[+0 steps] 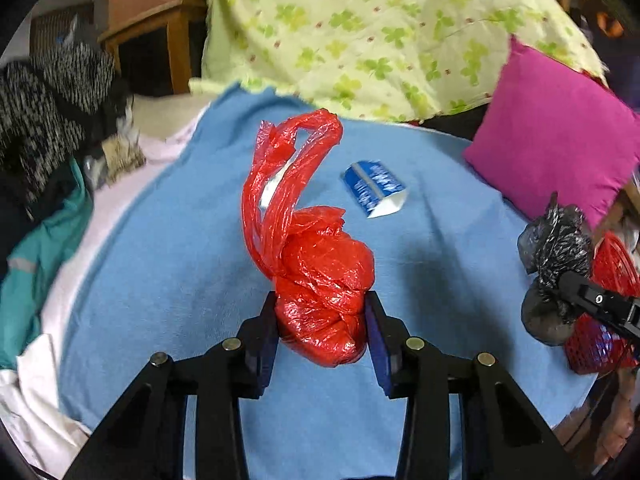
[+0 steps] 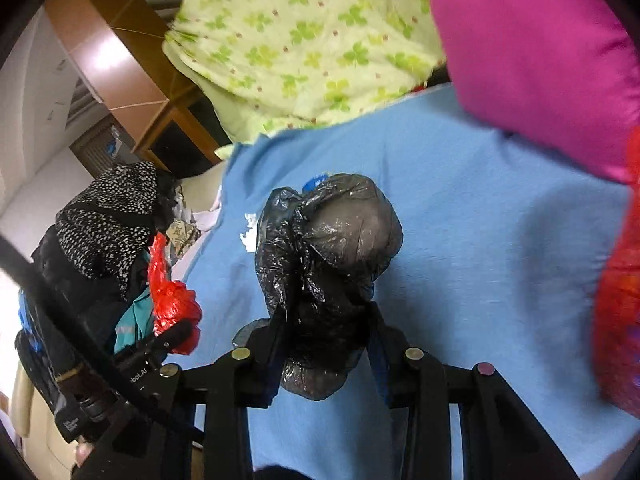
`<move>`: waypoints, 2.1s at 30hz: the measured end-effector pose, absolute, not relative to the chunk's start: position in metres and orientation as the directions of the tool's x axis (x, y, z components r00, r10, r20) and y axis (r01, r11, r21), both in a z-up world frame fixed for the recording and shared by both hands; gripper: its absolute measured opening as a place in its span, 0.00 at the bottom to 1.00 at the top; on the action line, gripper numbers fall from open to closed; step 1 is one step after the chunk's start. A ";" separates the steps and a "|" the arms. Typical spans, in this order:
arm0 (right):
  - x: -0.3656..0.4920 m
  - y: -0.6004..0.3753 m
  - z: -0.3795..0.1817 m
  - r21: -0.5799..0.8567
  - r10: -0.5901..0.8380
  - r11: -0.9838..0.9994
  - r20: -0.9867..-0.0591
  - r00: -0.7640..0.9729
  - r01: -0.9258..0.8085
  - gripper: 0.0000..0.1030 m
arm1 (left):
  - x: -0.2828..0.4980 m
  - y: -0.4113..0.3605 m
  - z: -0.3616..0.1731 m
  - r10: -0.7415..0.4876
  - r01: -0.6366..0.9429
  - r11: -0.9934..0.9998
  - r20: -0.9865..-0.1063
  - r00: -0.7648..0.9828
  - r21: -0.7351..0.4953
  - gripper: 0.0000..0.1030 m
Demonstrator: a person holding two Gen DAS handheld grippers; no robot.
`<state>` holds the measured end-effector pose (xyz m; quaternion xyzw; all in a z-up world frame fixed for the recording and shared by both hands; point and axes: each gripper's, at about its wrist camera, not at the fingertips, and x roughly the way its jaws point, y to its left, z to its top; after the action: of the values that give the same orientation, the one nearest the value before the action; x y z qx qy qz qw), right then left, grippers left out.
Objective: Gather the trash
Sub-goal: 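Lift and carry the red and black bags toward the red basket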
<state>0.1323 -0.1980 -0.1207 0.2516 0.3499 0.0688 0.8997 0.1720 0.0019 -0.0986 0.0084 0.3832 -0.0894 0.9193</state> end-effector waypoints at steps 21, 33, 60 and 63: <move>-0.032 -0.238 -0.044 0.422 0.192 0.906 -0.425 0.885 0.006 0.37 | 0.047 -0.088 -0.022 -0.175 0.295 0.945 -0.545 0.820 0.139 0.41; -0.072 -0.257 -0.034 0.391 0.140 0.920 -0.380 0.914 0.022 0.37 | 0.020 -0.121 -0.008 -0.207 0.345 0.919 -0.510 0.835 0.191 0.41; -0.108 -0.278 -0.031 0.371 0.059 0.925 -0.351 0.935 0.081 0.38 | 0.005 -0.148 -0.004 -0.247 0.404 0.888 -0.514 0.822 0.220 0.41; -0.112 -0.278 -0.031 0.368 0.051 0.926 -0.350 0.935 0.088 0.37 | 0.003 -0.149 -0.005 -0.255 0.413 0.883 -0.514 0.819 0.221 0.41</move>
<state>-0.1117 -0.2780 -0.0309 0.1925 0.1797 -0.0097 0.9646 0.0030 -0.1486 -0.0047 0.1633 0.2426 -0.1777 0.9396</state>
